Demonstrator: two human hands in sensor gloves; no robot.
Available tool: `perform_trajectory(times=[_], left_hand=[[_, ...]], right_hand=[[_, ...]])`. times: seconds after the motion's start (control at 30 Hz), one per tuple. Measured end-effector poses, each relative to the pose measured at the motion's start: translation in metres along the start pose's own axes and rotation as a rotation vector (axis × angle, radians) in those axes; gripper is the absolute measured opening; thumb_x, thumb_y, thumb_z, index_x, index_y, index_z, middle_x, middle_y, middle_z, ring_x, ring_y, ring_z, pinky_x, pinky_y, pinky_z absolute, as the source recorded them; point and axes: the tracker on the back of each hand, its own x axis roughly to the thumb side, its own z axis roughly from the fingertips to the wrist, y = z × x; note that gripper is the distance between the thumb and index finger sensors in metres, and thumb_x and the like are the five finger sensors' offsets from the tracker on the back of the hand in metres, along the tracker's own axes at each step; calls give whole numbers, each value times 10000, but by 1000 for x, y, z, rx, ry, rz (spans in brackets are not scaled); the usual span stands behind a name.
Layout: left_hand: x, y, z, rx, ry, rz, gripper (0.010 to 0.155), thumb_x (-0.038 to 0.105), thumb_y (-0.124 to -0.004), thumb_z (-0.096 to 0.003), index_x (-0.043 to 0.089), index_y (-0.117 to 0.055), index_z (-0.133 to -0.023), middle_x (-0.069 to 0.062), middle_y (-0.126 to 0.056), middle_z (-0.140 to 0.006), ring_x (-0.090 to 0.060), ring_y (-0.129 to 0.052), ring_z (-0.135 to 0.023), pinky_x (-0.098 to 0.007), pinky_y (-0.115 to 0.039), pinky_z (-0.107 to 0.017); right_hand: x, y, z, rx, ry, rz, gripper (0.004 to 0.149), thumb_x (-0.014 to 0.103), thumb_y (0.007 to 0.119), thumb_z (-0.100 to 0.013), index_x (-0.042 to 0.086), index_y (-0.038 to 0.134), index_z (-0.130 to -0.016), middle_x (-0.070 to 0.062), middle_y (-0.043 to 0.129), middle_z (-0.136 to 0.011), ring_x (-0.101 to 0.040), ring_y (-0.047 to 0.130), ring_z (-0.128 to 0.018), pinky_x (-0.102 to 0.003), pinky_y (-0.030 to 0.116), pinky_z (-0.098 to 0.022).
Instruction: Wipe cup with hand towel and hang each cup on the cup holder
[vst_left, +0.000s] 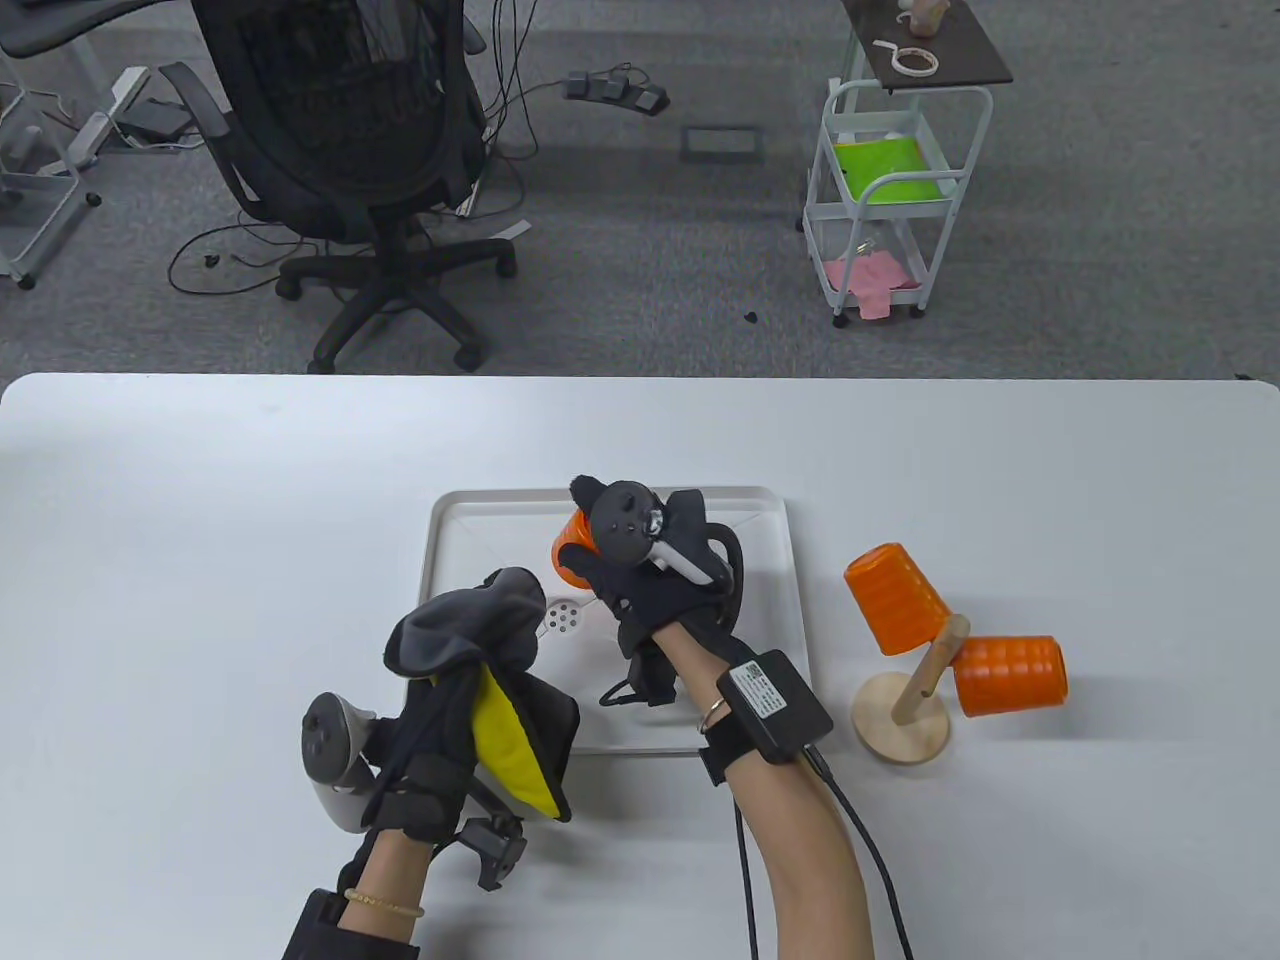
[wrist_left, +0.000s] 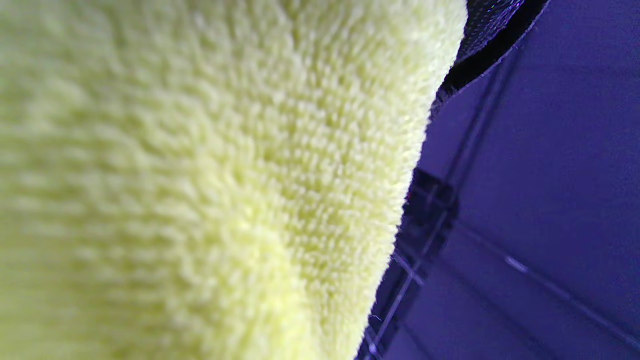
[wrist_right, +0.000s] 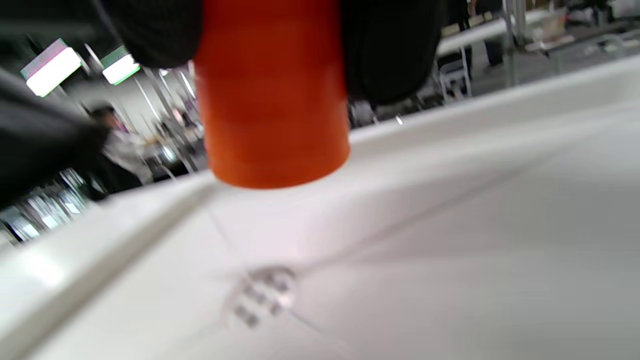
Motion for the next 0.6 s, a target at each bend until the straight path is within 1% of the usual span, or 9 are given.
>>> perform_trajectory(times=[0.07,0.13,0.23,0.33,0.37,0.43,0.47,0.5,0.6], left_hand=[[0,-2,0,-8,-3,12,633,634,-548,-671,395,-298,-1201,-46,-430,-1269,-367,-552,-1102,-448,-762,-634],[0,-4,0,-12,-7,25,634,632,-548,-672,390,-298,-1201,-49,-429,-1268,-372,-549,-1101,-450,-760,-634],[-1,-4,0,-9,-11,44,639,633,-544,-673,382,-290,-1203,-51,-426,-1268,-370,-545,-1104,-450,-758,-638],[-1,-5,0,-8,-11,92,660,631,-538,-676,339,-282,-1209,-72,-430,-1271,-368,-538,-1111,-449,-759,-644],[-2,-5,0,-9,-10,109,669,629,-538,-676,311,-287,-1209,-81,-430,-1272,-366,-529,-1119,-449,-760,-648],[-5,-7,0,-21,-6,148,683,627,-538,-676,281,-285,-1207,-92,-435,-1270,-354,-527,-1125,-450,-762,-654],[-6,-9,-1,-37,0,171,691,626,-540,-675,263,-287,-1206,-101,-439,-1268,-353,-529,-1125,-451,-764,-652],[-7,-11,-1,-54,3,191,695,625,-541,-676,249,-290,-1204,-105,-445,-1265,-352,-533,-1123,-451,-766,-652],[-9,-19,-3,-130,3,247,698,626,-544,-674,208,-340,-1195,-112,-527,-1238,-347,-618,-1091,-444,-784,-632]], right_hand=[[3,-12,22,-109,-79,-75,741,569,691,-530,278,372,-1132,-208,530,-1097,-388,846,-802,-366,850,-499],[6,-23,50,-181,-150,-130,747,587,684,-525,259,395,-1130,-209,562,-1077,-381,868,-741,-359,852,-450],[10,-32,85,-247,-242,-164,752,613,670,-524,257,405,-1131,-191,584,-1070,-354,884,-682,-333,850,-409],[15,-31,121,-283,-359,-173,752,615,678,-519,274,408,-1132,-175,582,-1080,-349,880,-678,-322,849,-407],[17,-29,127,-279,-393,-171,751,606,693,-515,284,410,-1131,-173,574,-1088,-358,873,-696,-325,853,-425],[21,-22,139,-259,-481,-153,745,553,738,-515,331,370,-1124,-158,499,-1136,-395,817,-820,-382,834,-559],[24,-19,144,-270,-538,-133,744,524,761,-512,355,359,-1115,-145,467,-1154,-406,788,-873,-395,819,-606],[27,-16,148,-286,-573,-111,745,499,782,-505,366,361,-1106,-141,454,-1159,-420,767,-898,-402,811,-627],[32,-8,153,-329,-595,-8,755,449,813,-496,396,347,-1088,-119,405,-1174,-433,706,-957,-401,784,-678]])
